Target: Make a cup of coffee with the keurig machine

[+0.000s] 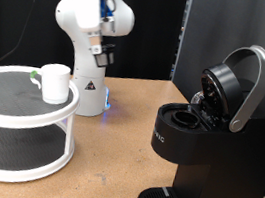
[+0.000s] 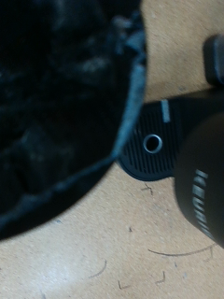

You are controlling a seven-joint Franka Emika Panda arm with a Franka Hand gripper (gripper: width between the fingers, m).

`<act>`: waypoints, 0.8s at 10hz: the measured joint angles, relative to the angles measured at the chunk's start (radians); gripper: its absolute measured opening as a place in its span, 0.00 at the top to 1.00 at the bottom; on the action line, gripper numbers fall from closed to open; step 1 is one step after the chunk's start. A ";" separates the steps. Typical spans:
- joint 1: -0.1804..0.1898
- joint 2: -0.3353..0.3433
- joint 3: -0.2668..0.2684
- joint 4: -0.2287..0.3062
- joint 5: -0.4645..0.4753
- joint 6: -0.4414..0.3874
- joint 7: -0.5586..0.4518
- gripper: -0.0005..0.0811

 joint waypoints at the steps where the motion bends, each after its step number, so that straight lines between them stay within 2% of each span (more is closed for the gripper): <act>1: 0.002 0.003 0.019 0.001 0.002 0.015 0.035 0.43; 4: 0.006 0.004 0.005 -0.001 0.010 0.004 -0.007 0.43; 5: 0.019 0.010 0.008 0.006 0.025 -0.003 -0.006 0.43; 8: 0.071 0.075 0.029 0.088 0.062 -0.054 0.017 0.43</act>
